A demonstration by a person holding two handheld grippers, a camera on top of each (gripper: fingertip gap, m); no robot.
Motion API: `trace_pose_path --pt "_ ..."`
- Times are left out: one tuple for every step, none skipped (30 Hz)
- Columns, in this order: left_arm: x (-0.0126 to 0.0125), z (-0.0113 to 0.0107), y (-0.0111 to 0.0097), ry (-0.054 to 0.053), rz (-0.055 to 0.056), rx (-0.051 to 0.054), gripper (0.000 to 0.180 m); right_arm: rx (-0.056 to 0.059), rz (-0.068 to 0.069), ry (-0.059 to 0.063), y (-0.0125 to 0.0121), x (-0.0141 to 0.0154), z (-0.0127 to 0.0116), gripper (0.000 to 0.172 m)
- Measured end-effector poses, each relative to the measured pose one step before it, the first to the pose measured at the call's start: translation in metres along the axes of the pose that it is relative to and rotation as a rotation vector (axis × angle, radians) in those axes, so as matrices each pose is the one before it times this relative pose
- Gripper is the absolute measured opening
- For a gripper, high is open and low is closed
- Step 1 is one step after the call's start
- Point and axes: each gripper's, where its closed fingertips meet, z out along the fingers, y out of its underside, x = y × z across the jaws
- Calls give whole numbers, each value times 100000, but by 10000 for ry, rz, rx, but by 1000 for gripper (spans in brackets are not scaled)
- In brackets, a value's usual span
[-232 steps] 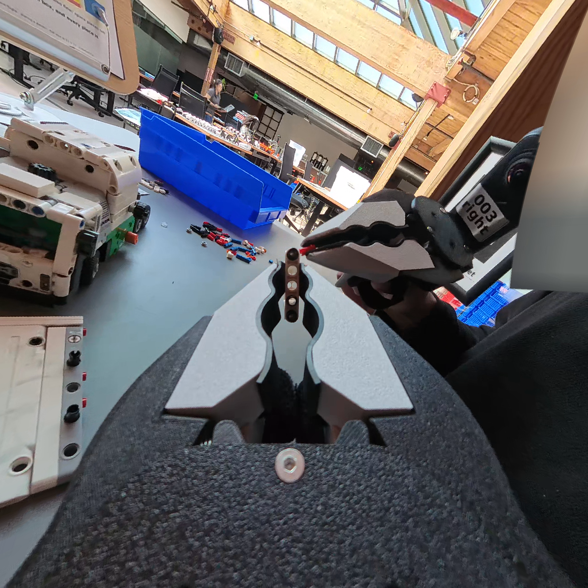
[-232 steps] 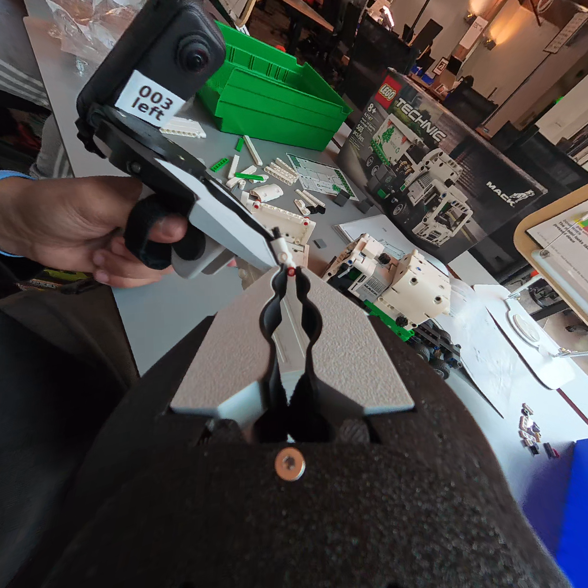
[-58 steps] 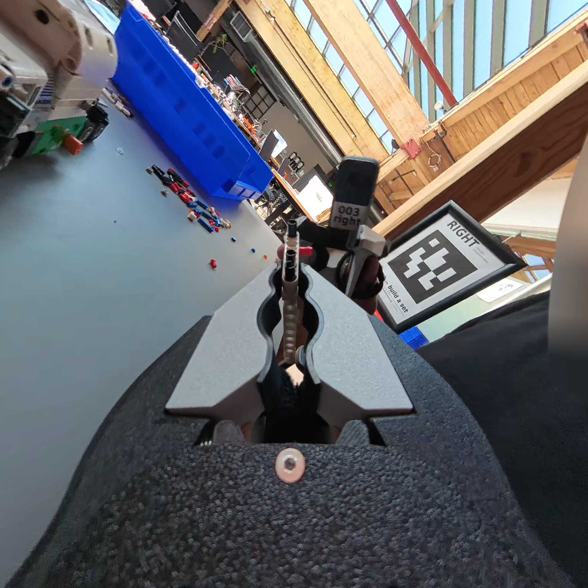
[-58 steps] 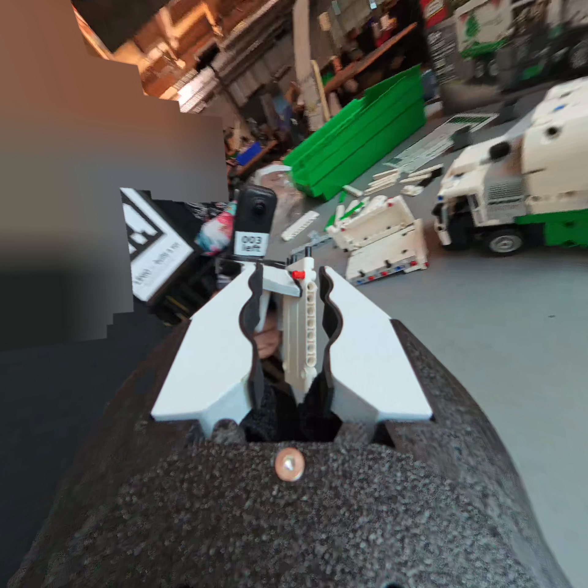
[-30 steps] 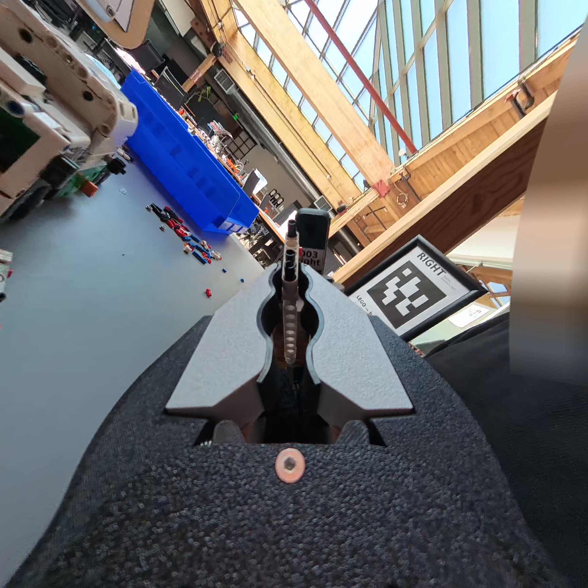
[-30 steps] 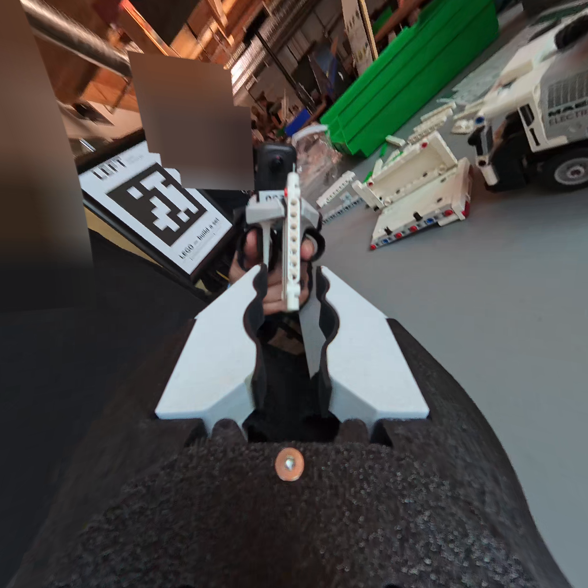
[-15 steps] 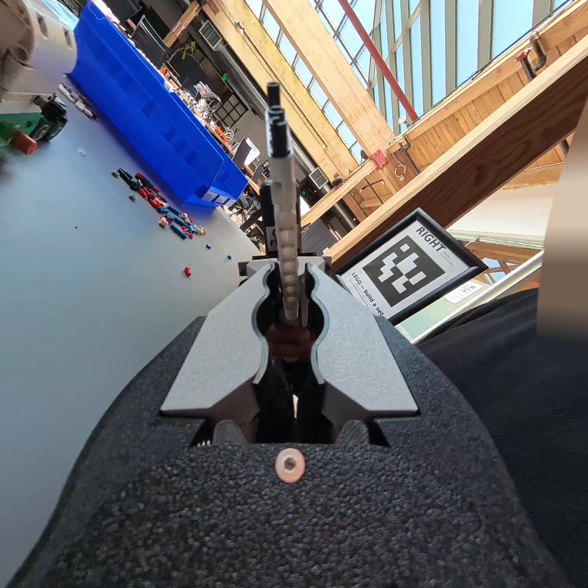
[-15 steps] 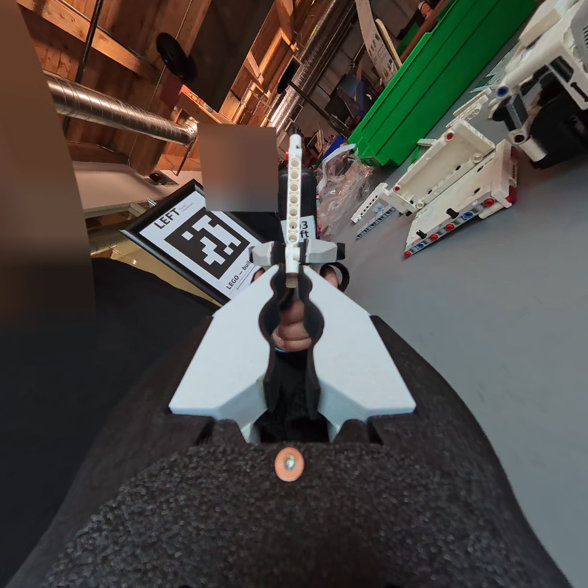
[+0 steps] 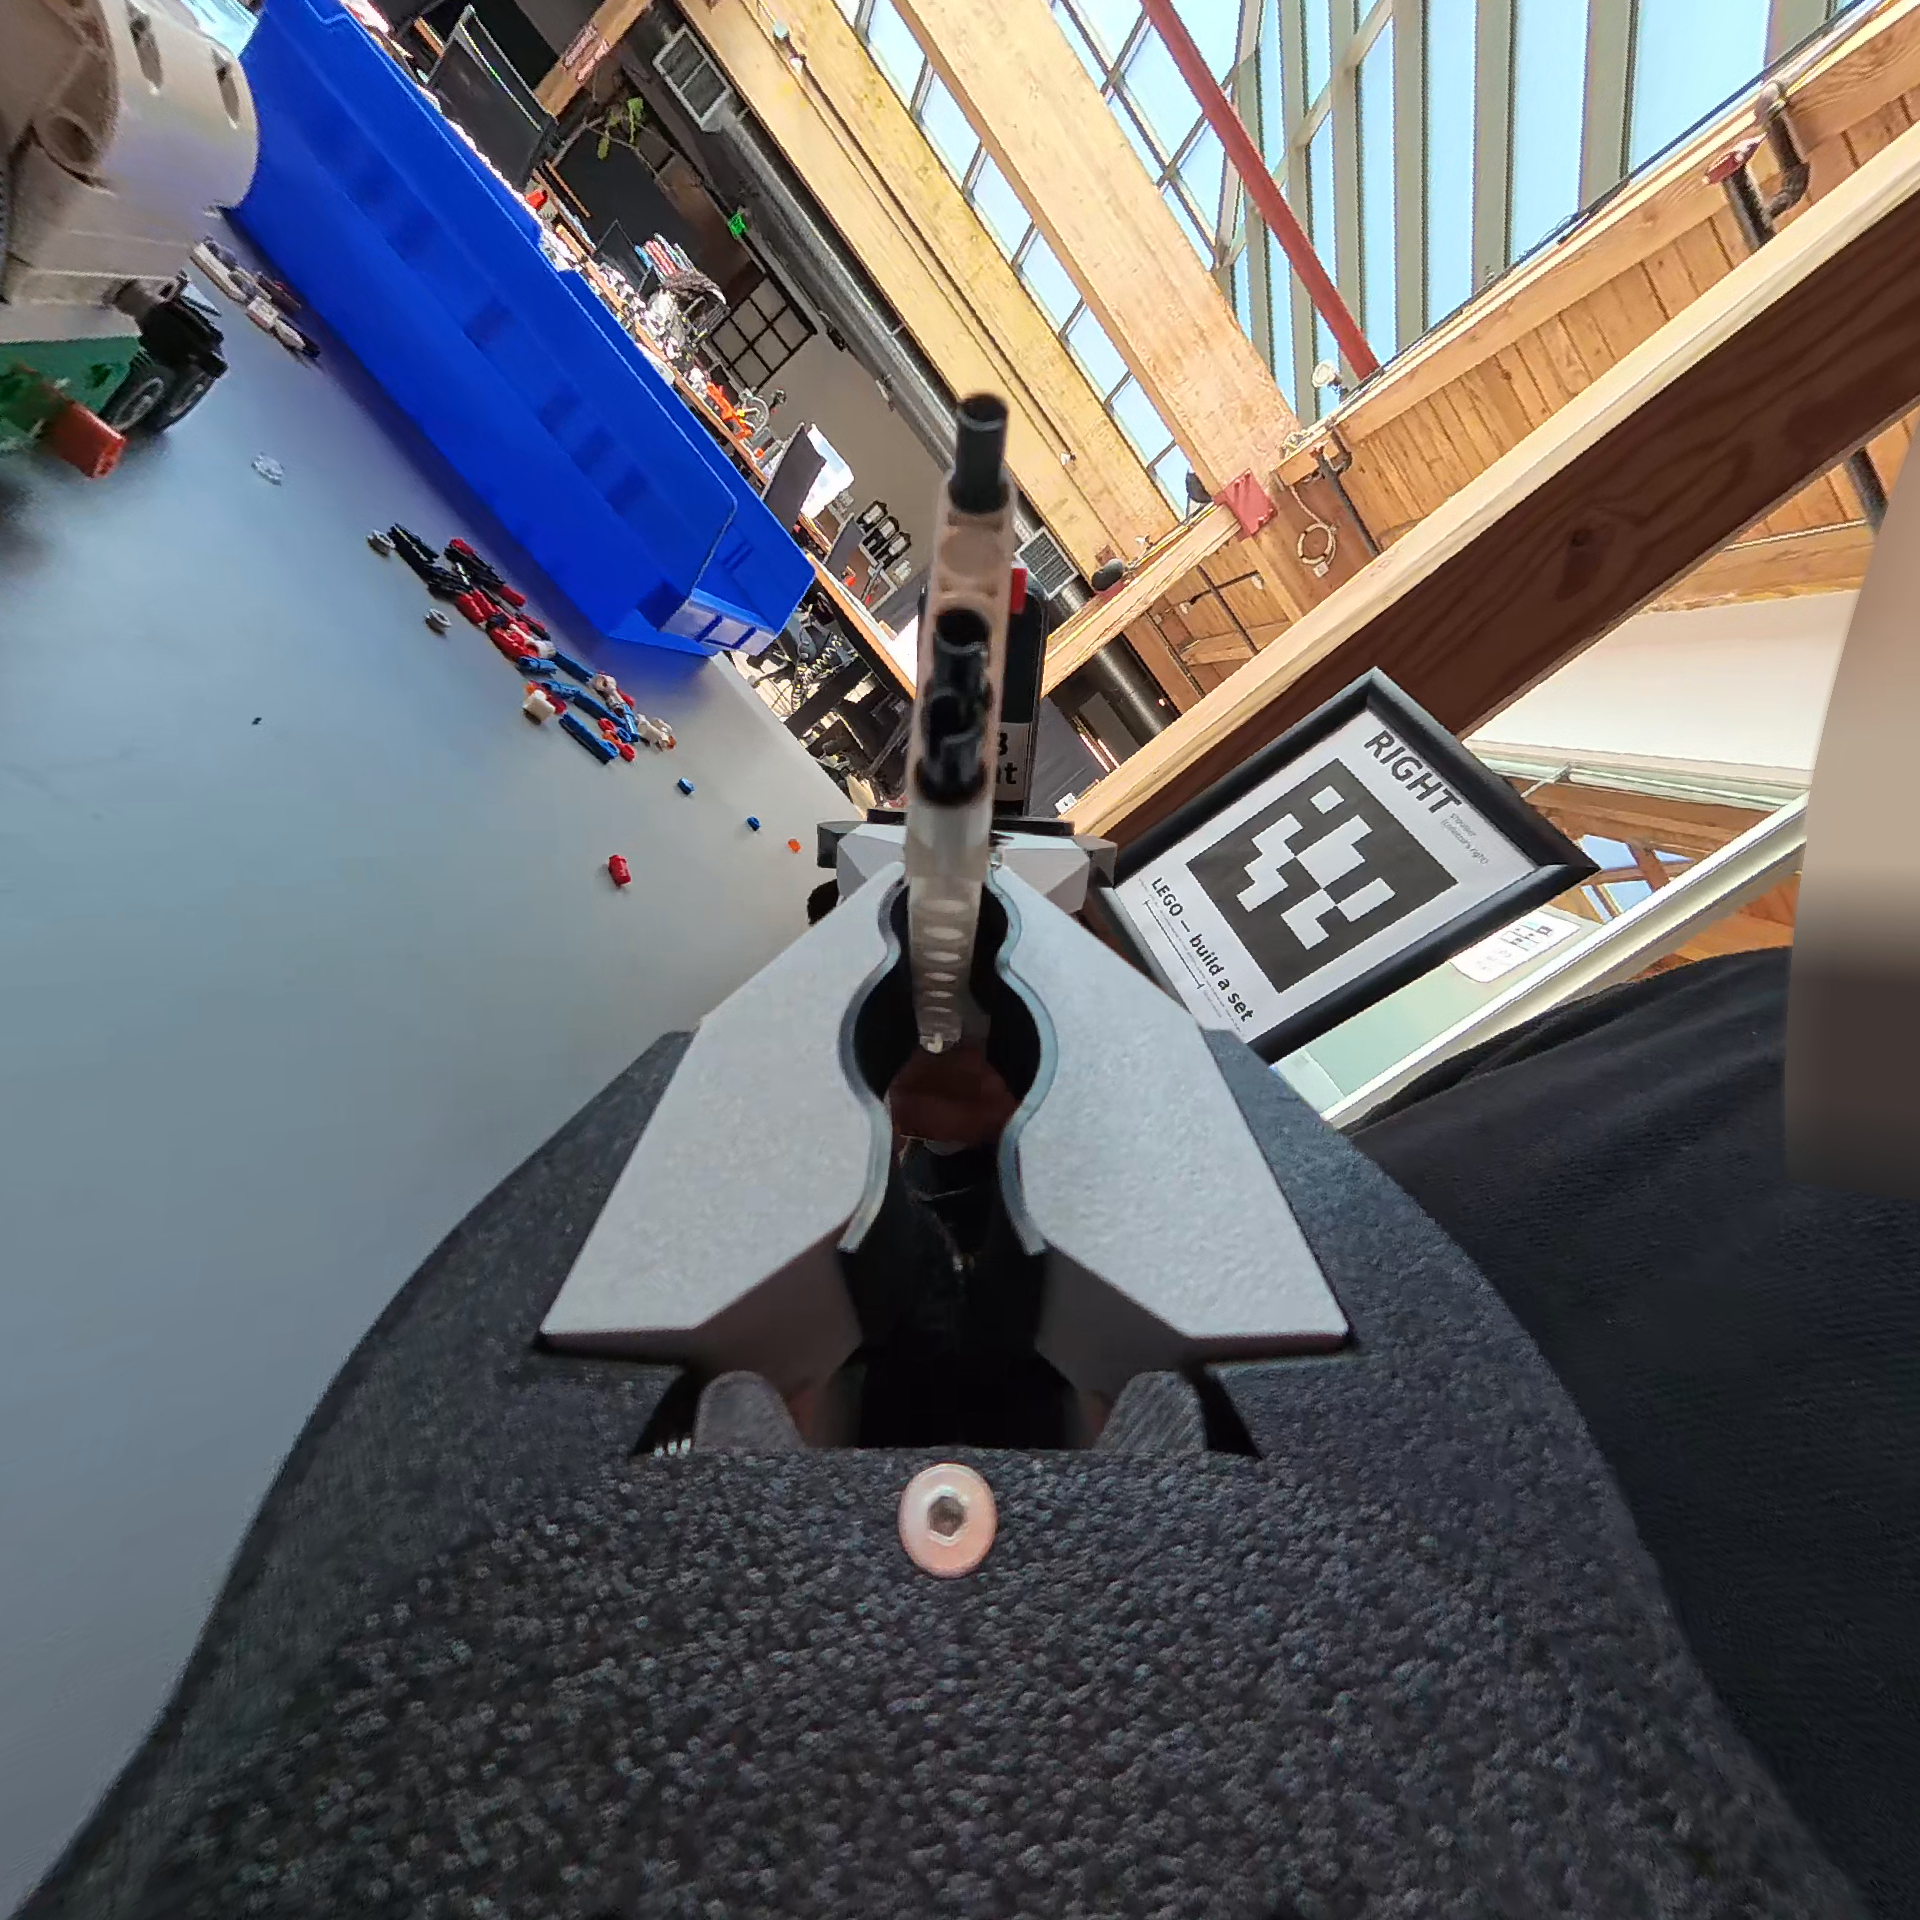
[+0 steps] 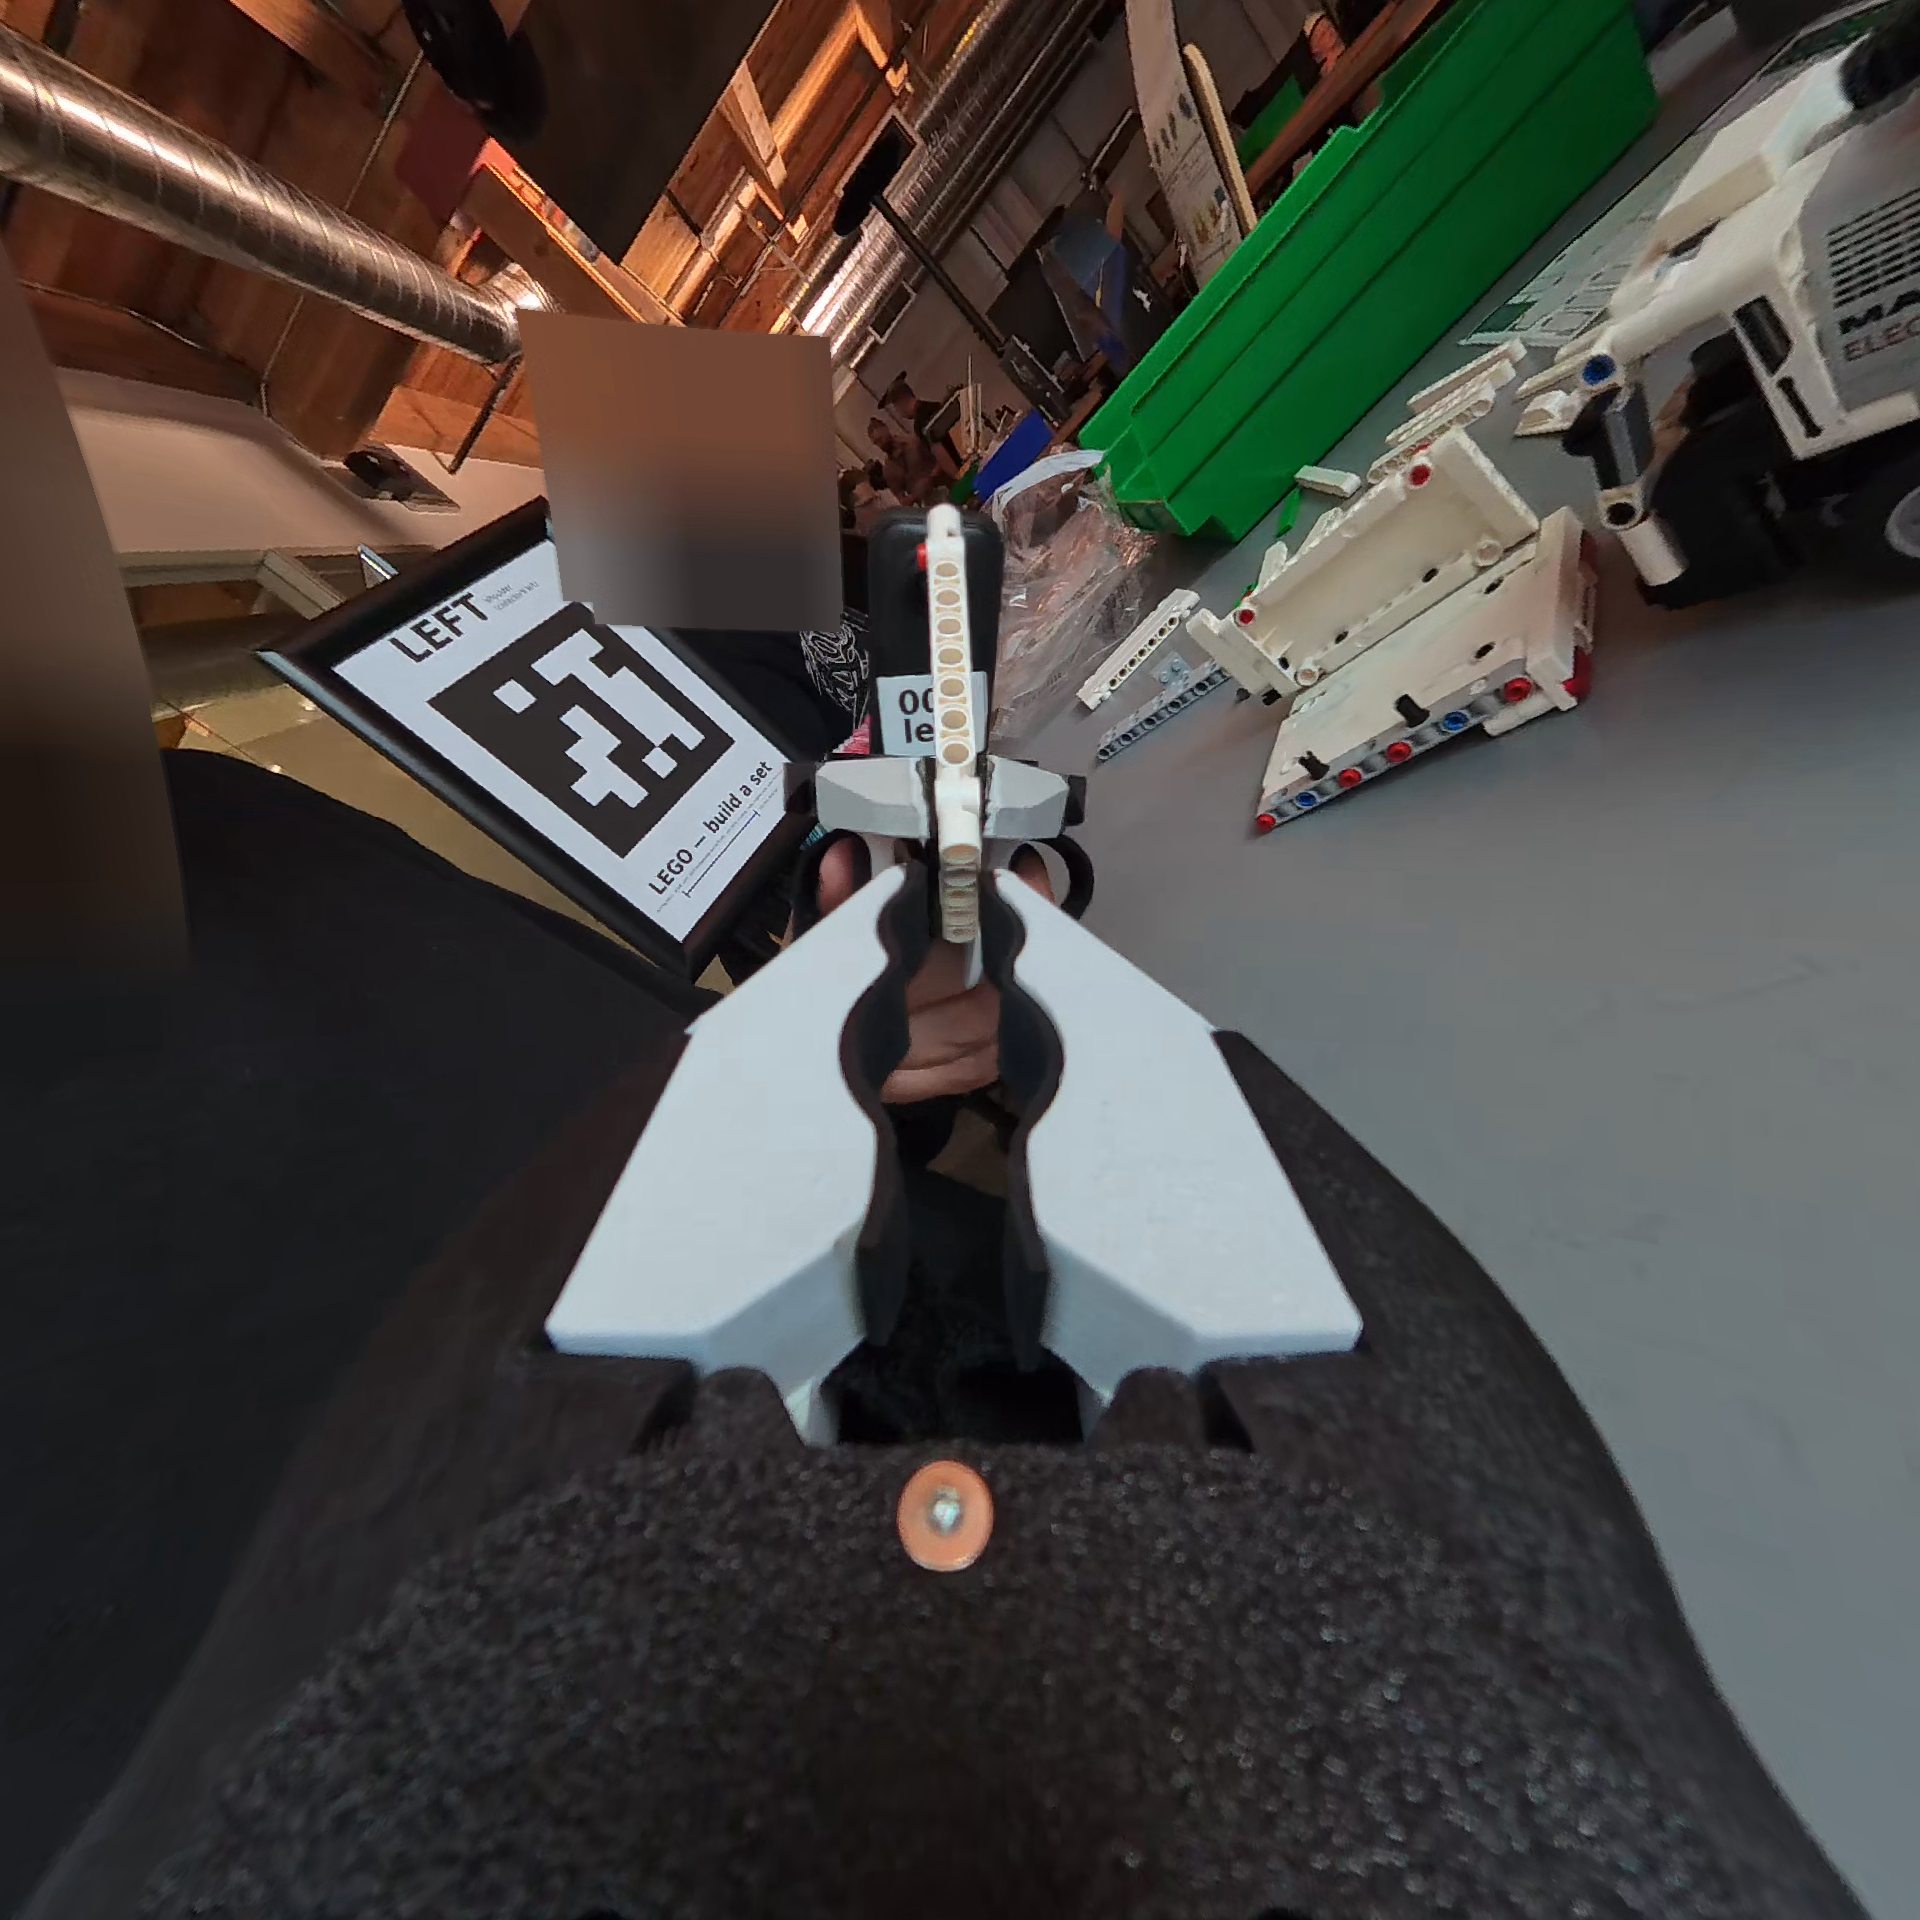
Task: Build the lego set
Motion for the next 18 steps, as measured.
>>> trace_pose_path --pt "96 59 38 53 -9 -12 5 72 53 -66 -47 -90 181 8" --pt "47 60 86 12 18 -41 5 54 58 -23 -16 42 130 6" --pt "26 20 36 21 -11 -38 5 51 34 -114 -17 -43 35 6" --pt "-22 -36 20 28 -61 -70 5 26 98 -120 8 -20 6 5" --pt "-37 -58 61 35 -67 -133 5 -35 133 -98 84 11 6 5" --pt "-93 -62 100 9 -32 -186 5 -59 161 -74 83 13 -9 5" --pt "-115 -85 90 -16 5 -205 5 -60 171 10 60 117 7 5" --pt "-21 -98 80 38 24 -185 5 -84 69 -8 99 57 44 5" --pt "-4 -118 48 34 23 -159 5 -41 38 -26 47 -22 44 6" --pt "-149 -119 45 -71 48 -131 4 -38 3 87 59 111 71 6" --pt "-138 -86 40 -82 70 -99 3 -30 -22 135 64 206 68 6" --pt "11 -55 -5 1 34 -38 2 -4 40 -7 10 76 14 5" --pt "59 -58 -44 43 -3 -10 1 109 115 -86 -122 -13 -9 5" --pt "6 -50 65 6 49 -53 1 145 136 -61 -173 28 -22 5" --pt "-66 -41 102 -61 121 -84 1 -62 83 -22 132 72 23 5" --pt "-85 -38 28 -107 158 -31 1 -1 76 8 63 103 35 6" --pt "-59 -39 -19 -128 185 25 0 70 92 6 -40 89 56 6" --pt "-67 -43 -15 -132 171 0 0 40 56 3 -27 71 53 6"
